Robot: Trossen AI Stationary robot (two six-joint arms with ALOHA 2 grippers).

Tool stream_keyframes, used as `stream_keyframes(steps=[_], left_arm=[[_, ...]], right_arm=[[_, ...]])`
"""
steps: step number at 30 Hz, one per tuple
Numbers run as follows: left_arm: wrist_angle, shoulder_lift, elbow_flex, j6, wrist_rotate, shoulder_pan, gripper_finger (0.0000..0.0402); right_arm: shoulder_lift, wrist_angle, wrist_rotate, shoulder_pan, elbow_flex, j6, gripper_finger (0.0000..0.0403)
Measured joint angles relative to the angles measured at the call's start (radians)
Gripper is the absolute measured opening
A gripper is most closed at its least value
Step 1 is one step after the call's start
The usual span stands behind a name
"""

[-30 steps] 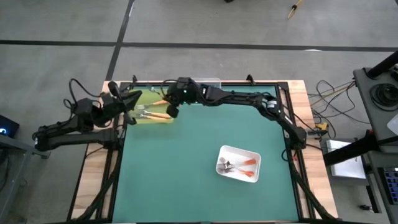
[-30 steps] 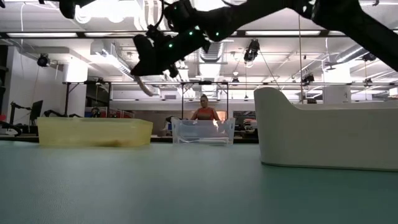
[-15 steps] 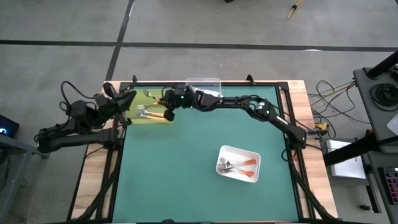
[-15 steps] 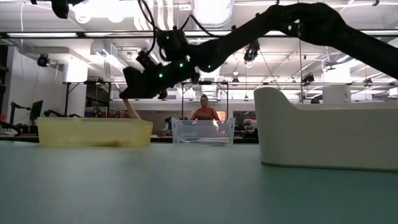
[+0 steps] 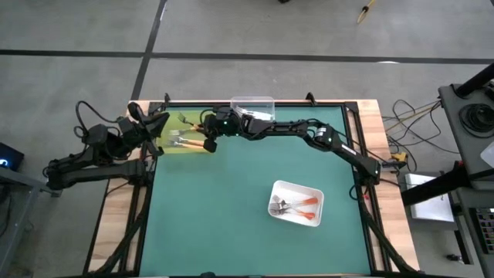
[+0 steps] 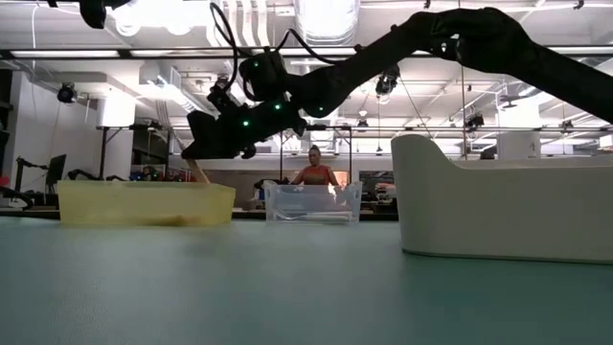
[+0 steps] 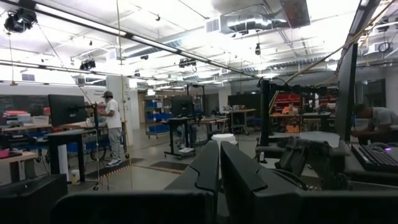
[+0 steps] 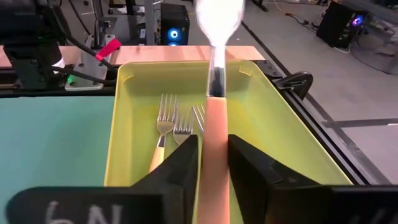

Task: Sort silverware by color (type)
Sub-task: Put the light orange into the yellow bin, then return to Home Position

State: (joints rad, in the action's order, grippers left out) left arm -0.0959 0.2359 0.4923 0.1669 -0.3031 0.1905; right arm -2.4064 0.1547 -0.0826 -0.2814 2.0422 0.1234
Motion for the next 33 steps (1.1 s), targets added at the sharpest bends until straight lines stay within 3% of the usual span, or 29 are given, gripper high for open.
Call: stream_keyframes(steps=[7, 18, 28, 33], left_arm=[[0.000, -0.001, 0.000, 0.000, 0.000, 0.000, 0.0000], [0.000, -0.001, -0.003, 0.008, 0.000, 0.000, 0.0000], [-0.004, 0.045, -0.003, 0.014, 0.003, 0.000, 0.0000], [-0.059, 0.140, 0.005, 0.010, 0.126, 0.000, 0.0000]], right_arm=[[0.000, -0.011, -0.001, 0.000, 0.000, 0.001, 0.0118], [0.017, -0.054, 0.002, 0.007, 0.000, -0.015, 0.0108], [0.203, -0.305, 0.056, 0.076, -0.036, 0.026, 0.0076], [0.328, -0.237, 0.054, 0.135, -0.202, 0.061, 0.0057]])
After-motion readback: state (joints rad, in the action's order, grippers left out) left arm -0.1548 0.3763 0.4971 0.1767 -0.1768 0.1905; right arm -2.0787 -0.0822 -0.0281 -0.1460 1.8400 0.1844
